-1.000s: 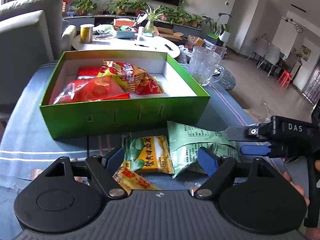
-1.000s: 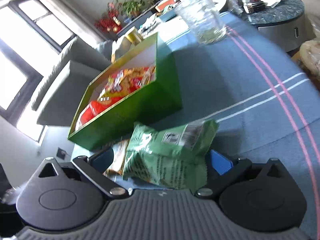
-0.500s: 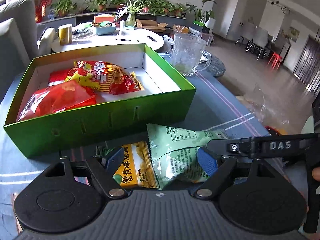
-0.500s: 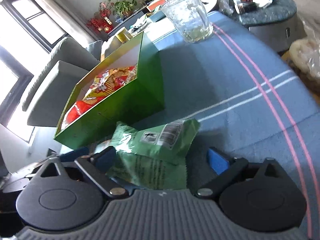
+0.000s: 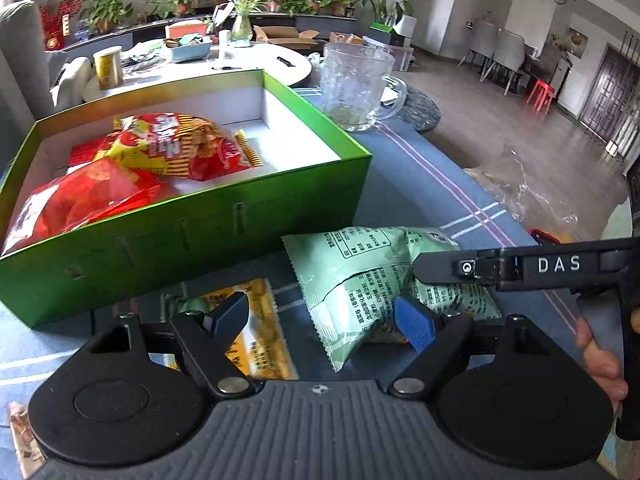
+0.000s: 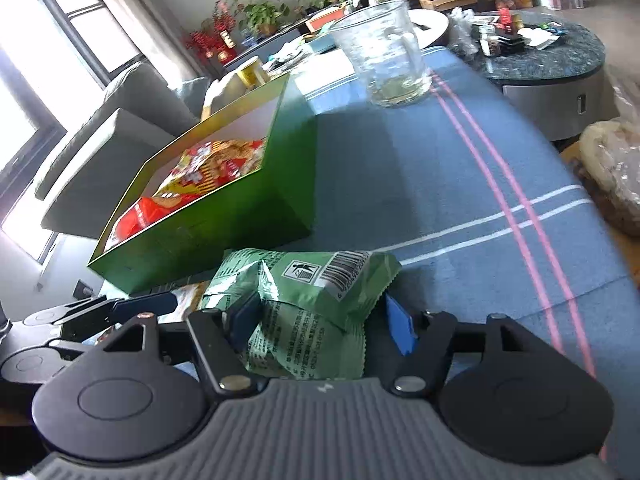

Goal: Organize snacks
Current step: 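Grasp the green snack bag with the right gripper and lift, then lower the green bag into the green box and open the right gripper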

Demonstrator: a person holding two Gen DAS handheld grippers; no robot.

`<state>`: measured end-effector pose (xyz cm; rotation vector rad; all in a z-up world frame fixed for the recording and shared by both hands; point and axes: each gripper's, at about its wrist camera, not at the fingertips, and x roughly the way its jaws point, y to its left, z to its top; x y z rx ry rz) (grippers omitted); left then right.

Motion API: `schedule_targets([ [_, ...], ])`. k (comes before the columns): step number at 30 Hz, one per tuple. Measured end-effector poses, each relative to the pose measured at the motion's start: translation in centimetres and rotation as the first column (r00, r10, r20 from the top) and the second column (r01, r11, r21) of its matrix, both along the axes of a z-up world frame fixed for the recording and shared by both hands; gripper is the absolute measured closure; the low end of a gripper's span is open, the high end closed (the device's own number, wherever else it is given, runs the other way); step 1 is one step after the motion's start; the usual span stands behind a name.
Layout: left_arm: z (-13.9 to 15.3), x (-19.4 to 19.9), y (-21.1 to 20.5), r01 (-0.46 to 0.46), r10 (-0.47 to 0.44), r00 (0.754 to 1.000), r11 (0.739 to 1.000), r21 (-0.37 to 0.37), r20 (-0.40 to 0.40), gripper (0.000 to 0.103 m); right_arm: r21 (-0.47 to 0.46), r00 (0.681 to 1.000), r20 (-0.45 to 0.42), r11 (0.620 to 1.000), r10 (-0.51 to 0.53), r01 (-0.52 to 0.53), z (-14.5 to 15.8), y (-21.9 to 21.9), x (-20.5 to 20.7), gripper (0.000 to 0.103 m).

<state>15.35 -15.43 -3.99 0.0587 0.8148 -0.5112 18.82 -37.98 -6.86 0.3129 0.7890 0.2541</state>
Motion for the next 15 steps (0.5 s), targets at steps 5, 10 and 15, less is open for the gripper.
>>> schedule_targets([
  [5, -0.2, 0.2, -1.4, 0.038, -0.038, 0.999, 0.999, 0.001, 0.005, 0.025, -0.001, 1.0, 0.0, 1.0, -0.002, 0.002, 0.1, -0.4, 0.0, 0.037],
  [10, -1.2, 0.7, -2.0, 0.045, -0.045, 0.999, 0.999, -0.022, -0.026, 0.03, 0.001, 1.0, 0.002, 1.0, 0.001, -0.001, 0.0, -0.5, 0.1, 0.037],
  [15, -1.1, 0.7, -1.9, 0.052, -0.054, 0.998, 0.997, -0.055, -0.041, 0.042, 0.001, 1.0, 0.011, 1.0, -0.002, 0.002, 0.0, -0.4, 0.0, 0.034],
])
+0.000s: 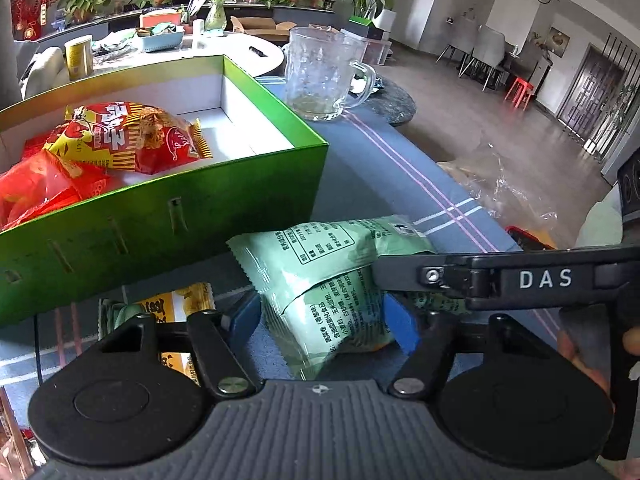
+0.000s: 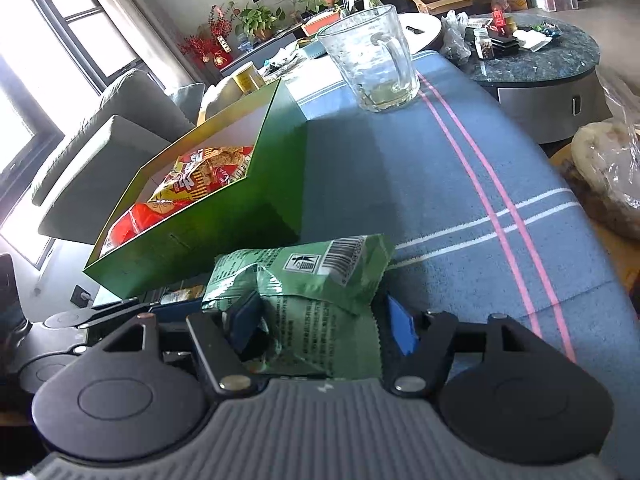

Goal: Organize snacks
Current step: 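Lower the green bag into the green box and open the right gripper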

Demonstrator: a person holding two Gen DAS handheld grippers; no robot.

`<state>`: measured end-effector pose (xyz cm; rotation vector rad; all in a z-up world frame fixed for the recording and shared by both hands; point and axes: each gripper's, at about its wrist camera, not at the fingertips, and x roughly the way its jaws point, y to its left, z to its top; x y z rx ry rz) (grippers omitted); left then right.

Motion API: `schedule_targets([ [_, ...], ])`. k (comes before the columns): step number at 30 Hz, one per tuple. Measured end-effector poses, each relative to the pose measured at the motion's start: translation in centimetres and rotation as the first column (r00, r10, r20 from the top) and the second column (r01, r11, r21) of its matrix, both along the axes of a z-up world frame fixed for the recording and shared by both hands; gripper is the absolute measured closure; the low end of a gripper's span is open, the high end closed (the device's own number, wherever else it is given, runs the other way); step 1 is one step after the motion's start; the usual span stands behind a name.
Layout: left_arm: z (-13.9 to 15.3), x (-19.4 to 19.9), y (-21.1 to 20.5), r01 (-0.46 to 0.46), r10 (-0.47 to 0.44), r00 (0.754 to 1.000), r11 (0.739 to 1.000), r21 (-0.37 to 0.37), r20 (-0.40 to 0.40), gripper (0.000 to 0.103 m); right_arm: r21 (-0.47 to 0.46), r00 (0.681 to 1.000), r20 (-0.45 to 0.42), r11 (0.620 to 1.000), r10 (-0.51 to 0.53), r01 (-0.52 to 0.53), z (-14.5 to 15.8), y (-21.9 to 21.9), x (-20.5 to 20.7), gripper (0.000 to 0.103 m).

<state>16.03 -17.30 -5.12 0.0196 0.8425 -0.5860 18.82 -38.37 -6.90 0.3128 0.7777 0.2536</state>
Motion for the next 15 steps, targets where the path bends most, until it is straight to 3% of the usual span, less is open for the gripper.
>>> schedule_targets([
  [7, 2.3, -2.1, 0.7, -0.017, 0.016, 0.994, 1.0, 0.004, 0.112, 0.045, 0.05, 1.0, 0.016, 0.999, -0.002, 0.001, 0.6, 0.8, -0.6, 0.034],
  [15, 6.8, -3.3, 3.2, -0.077, 0.082, 0.958, 0.997, -0.03, 0.277, 0.045, 0.099, 0.988, 0.152, 0.994, 0.031, -0.047, 4.8, 2.4, -1.3, 0.034],
])
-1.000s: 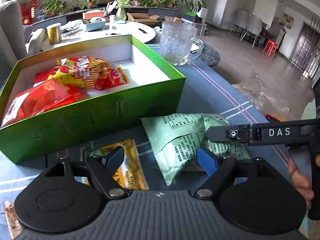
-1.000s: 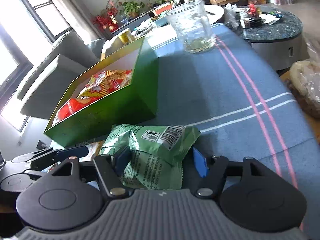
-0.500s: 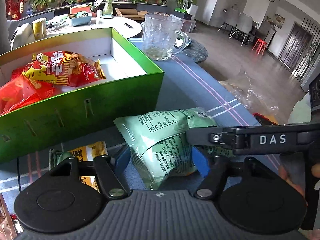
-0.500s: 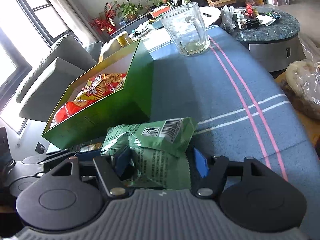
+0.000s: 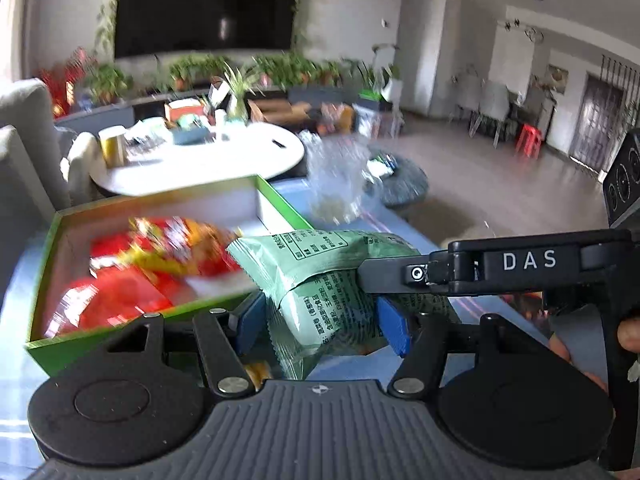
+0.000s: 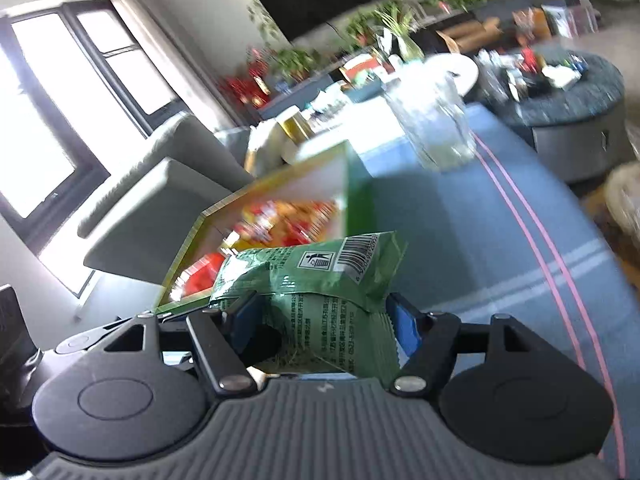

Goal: Organize snacks
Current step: 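Lower the green bag into the green box and open the right gripper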

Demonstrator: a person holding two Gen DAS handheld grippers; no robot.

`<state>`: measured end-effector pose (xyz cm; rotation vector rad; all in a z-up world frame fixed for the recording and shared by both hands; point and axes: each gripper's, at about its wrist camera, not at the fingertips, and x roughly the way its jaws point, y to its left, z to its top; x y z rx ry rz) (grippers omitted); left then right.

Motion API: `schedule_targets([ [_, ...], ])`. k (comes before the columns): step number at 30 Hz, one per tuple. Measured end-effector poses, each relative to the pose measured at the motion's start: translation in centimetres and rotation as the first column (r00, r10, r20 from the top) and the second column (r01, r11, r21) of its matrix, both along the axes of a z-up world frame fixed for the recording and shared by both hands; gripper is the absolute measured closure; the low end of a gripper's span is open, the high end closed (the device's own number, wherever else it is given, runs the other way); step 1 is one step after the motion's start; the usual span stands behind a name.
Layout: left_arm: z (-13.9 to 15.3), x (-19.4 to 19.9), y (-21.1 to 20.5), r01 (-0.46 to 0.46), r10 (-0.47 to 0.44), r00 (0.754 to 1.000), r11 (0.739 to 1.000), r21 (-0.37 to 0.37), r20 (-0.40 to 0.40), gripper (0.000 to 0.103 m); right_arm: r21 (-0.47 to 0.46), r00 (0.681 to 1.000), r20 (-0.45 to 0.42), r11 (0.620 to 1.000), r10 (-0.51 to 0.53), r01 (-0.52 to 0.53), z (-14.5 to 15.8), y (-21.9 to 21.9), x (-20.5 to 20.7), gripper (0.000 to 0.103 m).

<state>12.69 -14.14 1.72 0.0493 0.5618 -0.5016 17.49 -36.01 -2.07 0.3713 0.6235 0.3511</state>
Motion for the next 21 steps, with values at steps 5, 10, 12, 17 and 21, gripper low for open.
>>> schedule_targets([
  [5, 1.3, 1.1, 1.9, -0.054, 0.054, 0.998, 0.998, -0.012, 0.031, 0.045, 0.006, 0.998, 0.042, 0.999, 0.037, -0.037, 1.6, 2.0, 1.4, 0.034],
  [10, 1.7, 2.4, 3.5, -0.095, 0.096, 0.995, 0.995, -0.028, 0.038, 0.044, 0.01, 0.997, 0.039, 0.997, 0.074, -0.074, 2.2, 3.5, 3.5, 0.034],
  [12, 1.7, 3.0, 3.9, -0.106, 0.107, 0.994, 0.994, -0.034, 0.032, 0.044, 0.004, 0.996, 0.037, 0.997, 0.081, -0.081, 2.3, 4.0, 4.1, 0.034],
  [17, 1.1, 4.9, 4.4, -0.121, 0.122, 0.992, 0.992, -0.038, 0.021, 0.043, -0.018, 0.996, 0.033, 0.996, 0.089, -0.088, 2.3, 5.1, 5.4, 0.033],
  [21, 0.3, 6.1, 4.7, -0.129, 0.129, 0.992, 0.991, -0.043, -0.005, 0.043, -0.028, 0.996, 0.023, 0.996, 0.088, -0.087, 1.7, 5.4, 6.6, 0.033],
])
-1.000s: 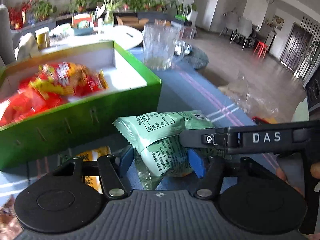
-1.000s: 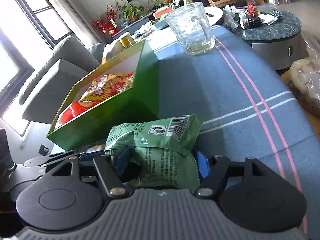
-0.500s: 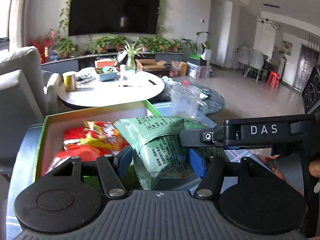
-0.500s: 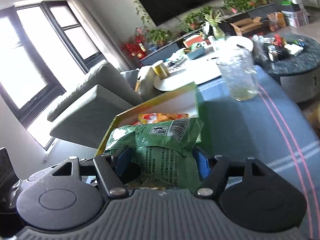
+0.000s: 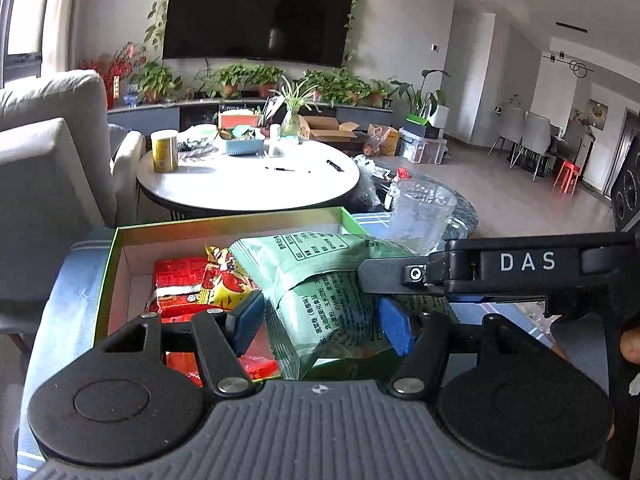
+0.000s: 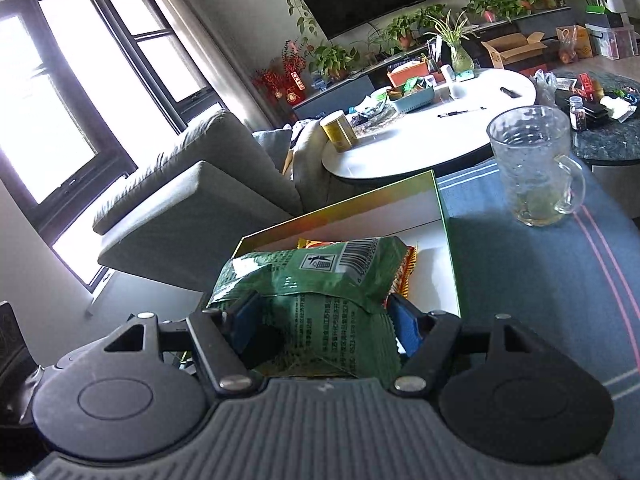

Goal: Organize snacks
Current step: 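Lower the green bag into the green box and open the right gripper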

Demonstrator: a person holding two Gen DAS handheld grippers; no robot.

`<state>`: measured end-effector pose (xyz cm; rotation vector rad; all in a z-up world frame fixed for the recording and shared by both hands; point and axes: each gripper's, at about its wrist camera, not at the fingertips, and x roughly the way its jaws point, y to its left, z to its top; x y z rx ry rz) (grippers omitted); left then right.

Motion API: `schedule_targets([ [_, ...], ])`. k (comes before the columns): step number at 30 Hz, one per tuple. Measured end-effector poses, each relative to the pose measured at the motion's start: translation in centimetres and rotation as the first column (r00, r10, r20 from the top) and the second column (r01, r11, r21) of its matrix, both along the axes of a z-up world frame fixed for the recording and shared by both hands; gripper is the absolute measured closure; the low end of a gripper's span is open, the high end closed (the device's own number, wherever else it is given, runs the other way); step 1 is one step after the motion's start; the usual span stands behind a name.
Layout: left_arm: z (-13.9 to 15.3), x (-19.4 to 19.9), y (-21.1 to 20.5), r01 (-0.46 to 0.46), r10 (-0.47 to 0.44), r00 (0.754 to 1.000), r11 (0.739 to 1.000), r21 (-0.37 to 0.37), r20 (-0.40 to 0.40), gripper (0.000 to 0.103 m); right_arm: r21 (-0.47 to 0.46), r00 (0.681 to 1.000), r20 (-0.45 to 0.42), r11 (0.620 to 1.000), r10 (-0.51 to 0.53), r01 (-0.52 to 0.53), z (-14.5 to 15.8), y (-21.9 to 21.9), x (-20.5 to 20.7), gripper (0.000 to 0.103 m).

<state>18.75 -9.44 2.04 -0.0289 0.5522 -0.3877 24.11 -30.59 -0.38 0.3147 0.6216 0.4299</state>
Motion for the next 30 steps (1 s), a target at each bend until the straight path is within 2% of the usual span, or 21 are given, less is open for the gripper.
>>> schedule_targets([
  [10, -2.0, 2.9, 0.8, -0.01, 0.008, 0.998, 1.0, -0.022, -0.067, 0.041, -0.024, 0.999, -0.044, 1.0, -0.013, 0.012, -1.9, 0.6, 2.2, 0.033],
  [13, -2.5, 2.7, 0.7, 0.003, -0.003, 0.998, 1.0, -0.011, -0.056, 0.04, -0.04, 0.999, -0.047, 0.999, -0.02, 0.018, -2.3, 0.8, 2.5, 0.032],
  [16, -2.5, 2.6, 0.6, 0.011, -0.012, 0.998, 1.0, -0.007, -0.055, 0.037, -0.039, 0.998, -0.061, 0.999, -0.029, 0.026, -2.5, 0.7, 2.6, 0.026],
  [18, -2.4, 2.2, 0.5, 0.015, -0.015, 0.999, 1.0, -0.004, -0.047, 0.035, -0.03, 0.997, -0.065, 0.999, -0.041, 0.04, -2.5, 0.5, 2.5, 0.025],
  [30, -0.1, 0.0, 1.0, -0.002, 0.002, 1.0, 0.999, -0.032, 0.024, 0.03, 0.012, 0.998, 0.027, 0.998, -0.058, 0.057, 0.0, 0.4, 0.7, 0.025],
])
